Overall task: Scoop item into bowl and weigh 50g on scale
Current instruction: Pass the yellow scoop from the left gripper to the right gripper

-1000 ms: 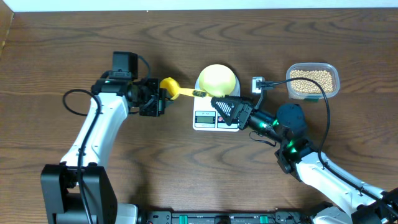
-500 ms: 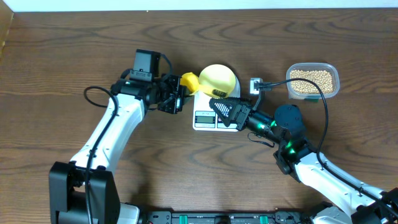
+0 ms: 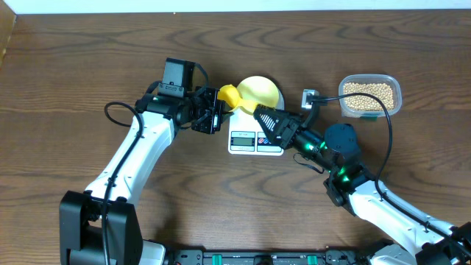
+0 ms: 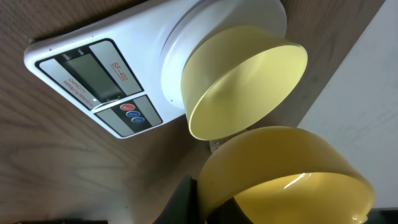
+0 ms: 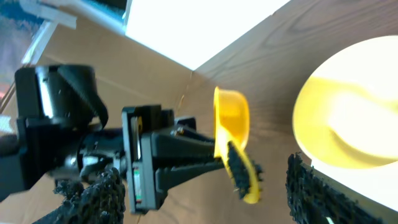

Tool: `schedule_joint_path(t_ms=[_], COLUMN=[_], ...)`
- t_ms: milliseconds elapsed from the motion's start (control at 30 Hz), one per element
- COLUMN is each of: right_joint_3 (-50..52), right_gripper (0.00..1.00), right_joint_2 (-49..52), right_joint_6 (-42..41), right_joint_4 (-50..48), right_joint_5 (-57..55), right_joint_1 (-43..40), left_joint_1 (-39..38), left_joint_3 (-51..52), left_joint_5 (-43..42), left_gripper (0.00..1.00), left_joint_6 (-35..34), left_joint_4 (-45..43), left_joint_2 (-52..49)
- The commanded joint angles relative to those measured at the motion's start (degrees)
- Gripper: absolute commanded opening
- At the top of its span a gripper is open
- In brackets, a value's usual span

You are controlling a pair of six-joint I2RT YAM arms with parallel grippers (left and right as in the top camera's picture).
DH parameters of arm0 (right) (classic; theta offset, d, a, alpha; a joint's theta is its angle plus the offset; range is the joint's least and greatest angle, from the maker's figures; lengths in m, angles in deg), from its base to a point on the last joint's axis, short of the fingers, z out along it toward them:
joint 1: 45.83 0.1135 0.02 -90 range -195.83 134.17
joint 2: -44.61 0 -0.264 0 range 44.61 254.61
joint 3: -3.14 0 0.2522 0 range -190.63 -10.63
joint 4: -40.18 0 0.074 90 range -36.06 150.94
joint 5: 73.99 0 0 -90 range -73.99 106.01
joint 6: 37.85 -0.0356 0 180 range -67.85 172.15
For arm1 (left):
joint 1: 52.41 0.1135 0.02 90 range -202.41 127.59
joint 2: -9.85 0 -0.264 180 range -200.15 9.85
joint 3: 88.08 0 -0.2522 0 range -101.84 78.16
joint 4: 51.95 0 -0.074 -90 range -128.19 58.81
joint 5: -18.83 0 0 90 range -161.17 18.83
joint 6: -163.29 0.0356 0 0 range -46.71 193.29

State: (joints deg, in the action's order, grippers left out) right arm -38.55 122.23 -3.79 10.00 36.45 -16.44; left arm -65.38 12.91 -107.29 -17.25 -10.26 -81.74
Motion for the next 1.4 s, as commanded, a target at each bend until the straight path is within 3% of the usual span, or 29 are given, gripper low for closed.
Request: schedule_joint_path(t_ms=[0, 333, 567, 867, 1267, 1367], right_joint_3=[-0.9, -0.9, -0.9, -0.9, -0.9, -0.9], right_gripper=[0.80, 0.73, 0.58, 0.47, 0.45, 0.38], right_joint_2=[0.3, 0.3, 0.3, 0.3, 0.3, 0.3], right_joint_6=[0.9, 0.9, 0.9, 0.9, 0.9, 0.9], right_joint_4=[0.1, 0.9, 2.0, 2.5, 2.6, 2.6], right_joint_5=[-4.4, -5.8, -7.2, -9.4, -11.1, -11.2], right_joint_1=[0.3, 0.3, 0.3, 0.3, 0.3, 0.3], left_joint_1=[-0.5, -4.0, -4.2, -4.2, -5.5, -5.8], left_joint_3=[-0.3, -0.3, -0.3, -0.3, -0.3, -0.3], left_joint_5=[-0.8, -0.8, -0.8, -1.7, -2.5, -2.4], left_gripper=[0.07, 0.08, 0.08, 0.08, 0.08, 0.08], left_joint_6=[-3.8, -7.7, -7.7, -7.7, -7.7, -7.7], left_joint_4=[0.0, -0.2, -0.2, -0.2, -0.2, -0.2], left_joint_2=[1.2, 1.2, 1.2, 1.2, 1.2, 1.2])
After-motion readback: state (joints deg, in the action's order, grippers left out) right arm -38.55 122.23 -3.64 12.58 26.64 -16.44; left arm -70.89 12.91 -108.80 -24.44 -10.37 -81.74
